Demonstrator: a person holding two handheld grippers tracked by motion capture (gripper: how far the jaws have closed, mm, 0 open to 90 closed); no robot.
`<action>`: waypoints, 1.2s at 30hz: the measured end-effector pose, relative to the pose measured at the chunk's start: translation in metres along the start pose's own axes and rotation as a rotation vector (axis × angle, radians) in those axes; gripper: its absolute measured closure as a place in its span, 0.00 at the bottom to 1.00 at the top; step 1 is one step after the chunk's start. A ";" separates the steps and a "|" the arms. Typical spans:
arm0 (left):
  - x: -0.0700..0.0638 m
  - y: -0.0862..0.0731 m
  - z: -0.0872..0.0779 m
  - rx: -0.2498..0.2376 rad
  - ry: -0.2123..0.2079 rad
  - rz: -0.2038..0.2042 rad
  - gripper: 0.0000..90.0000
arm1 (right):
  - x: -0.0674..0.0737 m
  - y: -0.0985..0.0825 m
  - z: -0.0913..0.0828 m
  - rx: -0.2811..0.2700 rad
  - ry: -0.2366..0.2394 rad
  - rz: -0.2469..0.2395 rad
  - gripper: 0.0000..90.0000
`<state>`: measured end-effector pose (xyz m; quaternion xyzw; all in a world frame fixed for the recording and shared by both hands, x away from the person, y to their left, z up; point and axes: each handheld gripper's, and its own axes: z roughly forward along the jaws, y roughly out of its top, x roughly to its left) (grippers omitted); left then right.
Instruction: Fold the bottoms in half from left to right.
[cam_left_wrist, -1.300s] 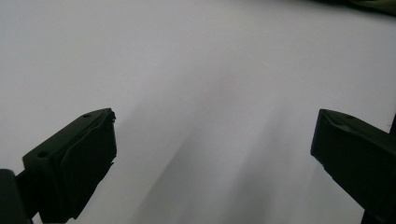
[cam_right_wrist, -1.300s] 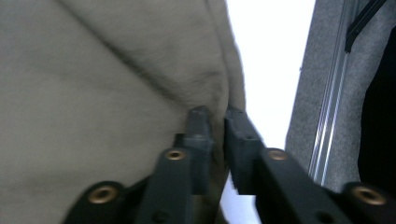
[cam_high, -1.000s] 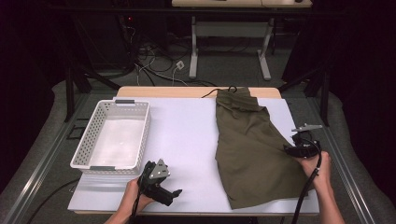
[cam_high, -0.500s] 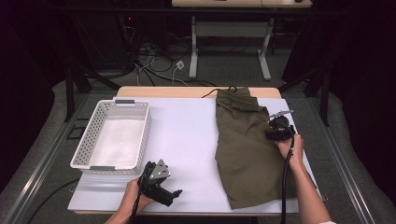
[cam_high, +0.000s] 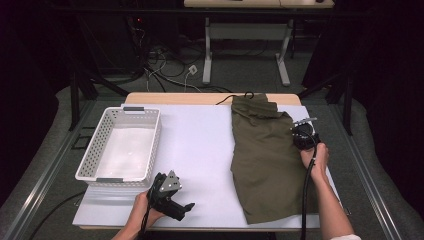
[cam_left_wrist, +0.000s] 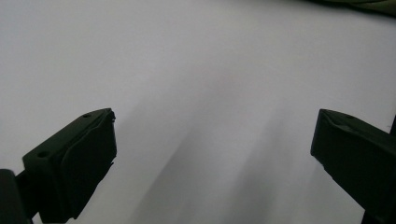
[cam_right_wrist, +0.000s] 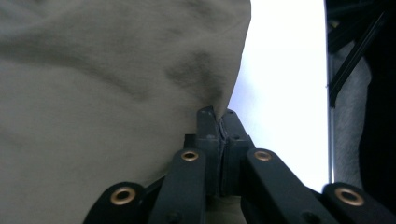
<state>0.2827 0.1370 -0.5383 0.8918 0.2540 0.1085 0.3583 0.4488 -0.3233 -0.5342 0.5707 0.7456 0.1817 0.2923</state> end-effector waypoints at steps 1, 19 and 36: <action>0.000 0.000 0.001 0.001 -0.001 0.001 0.00 | 0.000 0.000 0.003 0.021 0.007 -0.006 0.94; 0.000 -0.001 0.000 0.000 0.000 0.000 0.00 | 0.030 0.068 0.018 -0.166 0.091 -0.062 1.00; 0.000 0.000 0.003 0.005 -0.009 -0.003 0.00 | 0.025 0.083 0.039 -0.173 0.058 0.013 0.97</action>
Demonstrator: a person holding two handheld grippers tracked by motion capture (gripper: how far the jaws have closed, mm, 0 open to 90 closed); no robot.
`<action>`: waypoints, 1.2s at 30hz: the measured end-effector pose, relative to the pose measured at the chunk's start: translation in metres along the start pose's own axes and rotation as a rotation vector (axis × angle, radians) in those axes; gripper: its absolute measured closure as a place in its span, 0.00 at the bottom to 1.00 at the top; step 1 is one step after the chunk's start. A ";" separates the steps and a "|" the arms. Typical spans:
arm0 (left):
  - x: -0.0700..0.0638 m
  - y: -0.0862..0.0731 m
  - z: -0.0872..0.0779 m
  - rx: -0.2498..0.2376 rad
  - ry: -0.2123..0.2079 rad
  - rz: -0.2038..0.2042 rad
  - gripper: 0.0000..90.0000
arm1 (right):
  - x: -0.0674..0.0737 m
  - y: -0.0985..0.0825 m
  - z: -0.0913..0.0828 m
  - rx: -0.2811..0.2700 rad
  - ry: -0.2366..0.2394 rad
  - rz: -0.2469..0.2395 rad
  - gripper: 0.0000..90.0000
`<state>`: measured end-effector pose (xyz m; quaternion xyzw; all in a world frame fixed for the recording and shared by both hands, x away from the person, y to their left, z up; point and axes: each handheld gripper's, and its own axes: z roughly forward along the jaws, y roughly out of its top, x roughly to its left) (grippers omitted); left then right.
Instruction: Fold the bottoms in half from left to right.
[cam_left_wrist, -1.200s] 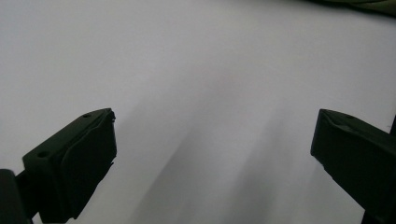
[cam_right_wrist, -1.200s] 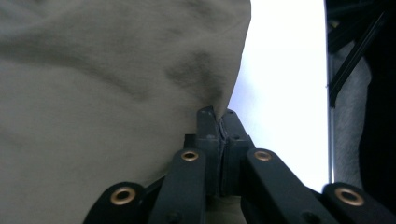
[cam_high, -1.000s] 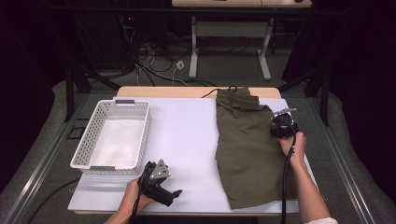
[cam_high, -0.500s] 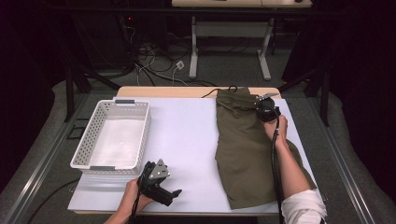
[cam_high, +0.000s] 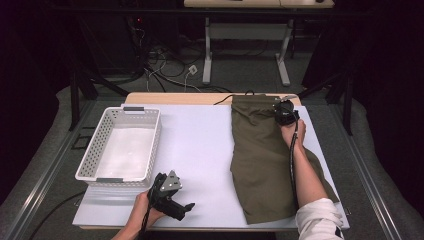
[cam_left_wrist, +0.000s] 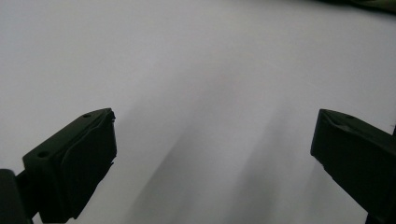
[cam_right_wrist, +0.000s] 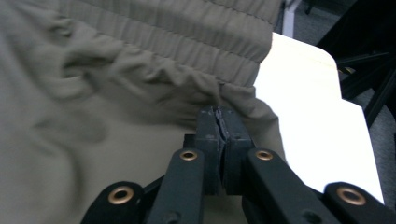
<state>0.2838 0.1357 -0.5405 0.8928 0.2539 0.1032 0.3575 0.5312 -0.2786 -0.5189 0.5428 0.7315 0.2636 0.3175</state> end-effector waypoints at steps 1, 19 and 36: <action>-0.001 0.000 0.000 0.001 0.003 0.004 0.00 | 0.001 -0.001 -0.005 -0.009 0.014 -0.006 0.95; -0.009 0.013 0.013 0.007 -0.007 -0.003 0.00 | 0.014 -0.058 -0.077 0.036 0.191 -0.099 0.51; -0.002 0.036 0.025 -0.020 0.027 -0.046 0.00 | 0.011 -0.086 -0.107 0.057 0.198 -0.105 0.30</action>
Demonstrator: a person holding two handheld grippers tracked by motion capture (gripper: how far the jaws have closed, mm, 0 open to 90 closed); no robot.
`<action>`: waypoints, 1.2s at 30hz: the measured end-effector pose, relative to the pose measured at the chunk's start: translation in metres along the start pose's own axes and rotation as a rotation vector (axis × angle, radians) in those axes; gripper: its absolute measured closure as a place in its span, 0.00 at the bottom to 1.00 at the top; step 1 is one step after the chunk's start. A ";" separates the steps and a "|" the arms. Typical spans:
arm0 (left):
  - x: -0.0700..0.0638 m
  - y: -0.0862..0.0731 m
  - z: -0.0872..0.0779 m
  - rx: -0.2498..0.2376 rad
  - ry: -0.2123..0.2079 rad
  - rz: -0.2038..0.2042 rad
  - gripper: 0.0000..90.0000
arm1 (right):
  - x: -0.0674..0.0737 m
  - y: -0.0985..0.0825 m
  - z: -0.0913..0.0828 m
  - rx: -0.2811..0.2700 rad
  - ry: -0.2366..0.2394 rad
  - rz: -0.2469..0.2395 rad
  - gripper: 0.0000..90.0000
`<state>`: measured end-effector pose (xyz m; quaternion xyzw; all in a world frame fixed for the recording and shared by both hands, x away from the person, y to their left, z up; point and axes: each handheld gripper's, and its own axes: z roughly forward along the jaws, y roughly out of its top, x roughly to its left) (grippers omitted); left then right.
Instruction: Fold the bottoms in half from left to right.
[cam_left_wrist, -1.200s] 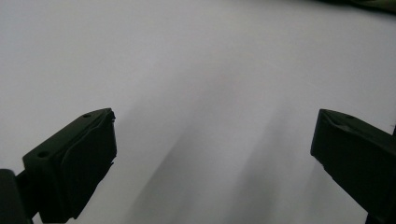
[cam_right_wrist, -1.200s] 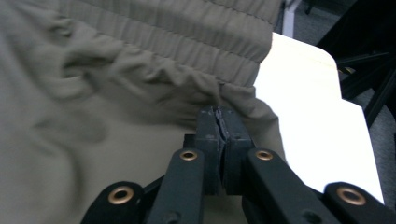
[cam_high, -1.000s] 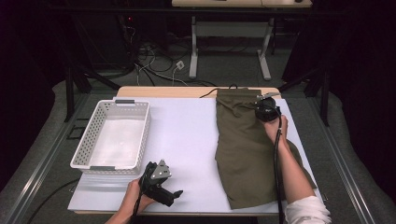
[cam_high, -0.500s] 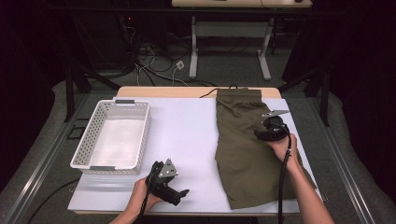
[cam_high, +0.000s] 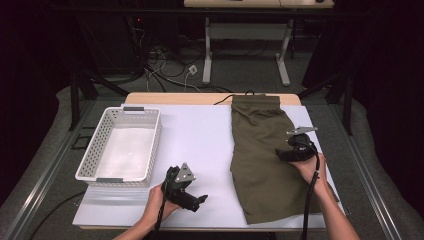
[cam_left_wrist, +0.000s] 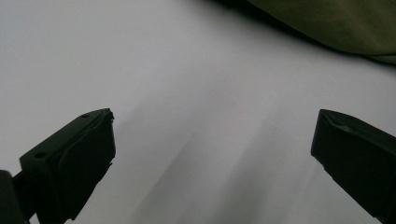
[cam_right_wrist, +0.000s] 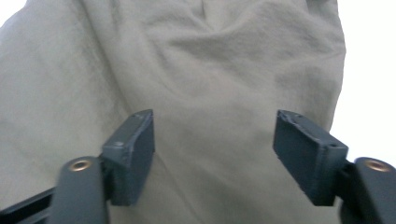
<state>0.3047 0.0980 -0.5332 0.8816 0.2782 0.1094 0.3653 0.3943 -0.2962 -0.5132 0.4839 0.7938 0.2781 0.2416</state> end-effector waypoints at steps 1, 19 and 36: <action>0.001 0.002 0.002 0.001 0.000 -0.004 0.00 | 0.000 -0.001 -0.001 0.002 0.001 0.000 0.29; -0.002 0.049 0.035 -0.015 -0.019 -0.023 0.00 | -0.011 -0.021 -0.012 0.026 -0.060 0.020 0.30; -0.008 0.073 0.065 0.025 -0.041 -0.028 0.00 | -0.025 -0.029 -0.001 0.101 -0.096 0.094 0.49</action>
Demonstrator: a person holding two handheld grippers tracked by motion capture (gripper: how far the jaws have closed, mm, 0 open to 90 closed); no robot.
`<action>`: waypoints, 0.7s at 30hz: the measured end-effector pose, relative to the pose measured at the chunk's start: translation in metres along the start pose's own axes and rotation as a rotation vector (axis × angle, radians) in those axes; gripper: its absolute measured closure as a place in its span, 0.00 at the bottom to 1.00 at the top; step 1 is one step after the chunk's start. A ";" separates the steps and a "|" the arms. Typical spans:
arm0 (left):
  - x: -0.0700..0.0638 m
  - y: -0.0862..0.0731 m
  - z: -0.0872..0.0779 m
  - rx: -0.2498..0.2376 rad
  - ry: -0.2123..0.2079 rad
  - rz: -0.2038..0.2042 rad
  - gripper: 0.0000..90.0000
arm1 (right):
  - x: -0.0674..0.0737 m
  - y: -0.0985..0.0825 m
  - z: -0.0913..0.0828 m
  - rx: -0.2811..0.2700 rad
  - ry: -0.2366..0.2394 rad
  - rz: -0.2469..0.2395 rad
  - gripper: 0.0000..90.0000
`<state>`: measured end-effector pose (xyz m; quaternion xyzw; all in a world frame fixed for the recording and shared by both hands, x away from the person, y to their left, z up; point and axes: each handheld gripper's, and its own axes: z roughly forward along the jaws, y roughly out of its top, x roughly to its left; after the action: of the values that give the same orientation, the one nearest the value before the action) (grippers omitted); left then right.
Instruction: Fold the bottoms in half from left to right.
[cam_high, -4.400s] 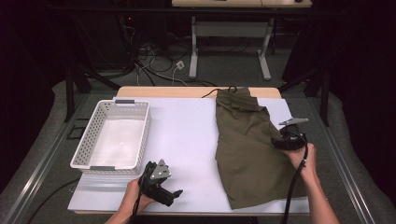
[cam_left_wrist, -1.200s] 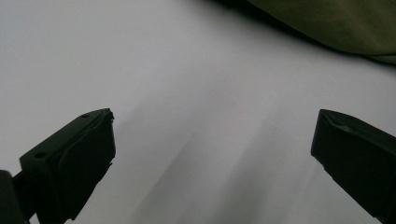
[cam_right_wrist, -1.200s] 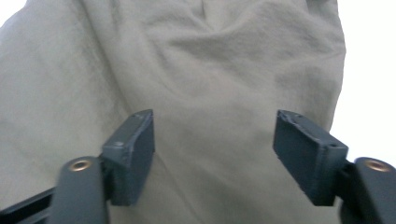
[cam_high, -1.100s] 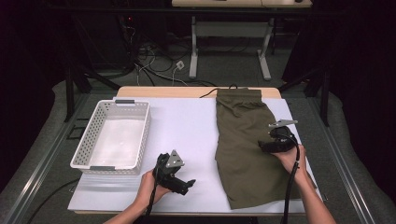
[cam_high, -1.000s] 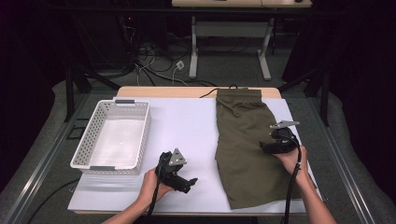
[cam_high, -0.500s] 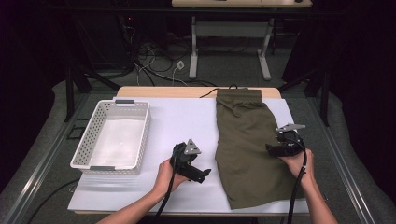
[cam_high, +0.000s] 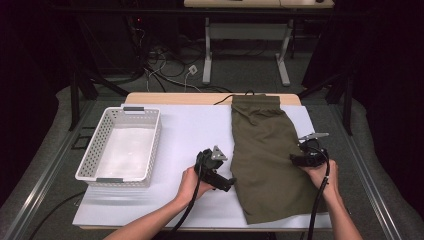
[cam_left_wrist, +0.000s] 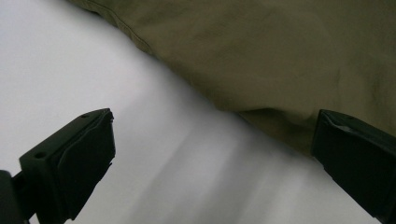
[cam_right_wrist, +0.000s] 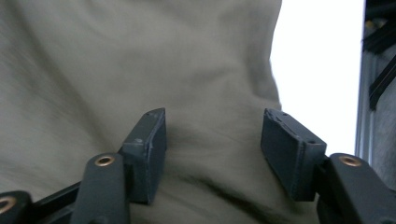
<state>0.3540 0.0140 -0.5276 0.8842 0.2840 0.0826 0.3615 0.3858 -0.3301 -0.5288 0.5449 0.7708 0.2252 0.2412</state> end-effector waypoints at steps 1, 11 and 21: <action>0.000 0.002 0.003 0.002 -0.006 -0.010 0.00 | -0.001 -0.001 0.002 0.007 0.005 0.005 0.54; -0.001 0.012 0.019 0.028 -0.016 -0.028 0.01 | -0.005 0.000 0.004 -0.002 -0.116 0.003 0.48; 0.000 0.014 0.036 0.074 -0.029 -0.045 0.01 | -0.019 -0.003 0.012 0.046 -0.028 0.074 0.30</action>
<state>0.3732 -0.0153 -0.5443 0.8915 0.3014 0.0512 0.3343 0.3967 -0.3484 -0.5381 0.5816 0.7517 0.2085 0.2306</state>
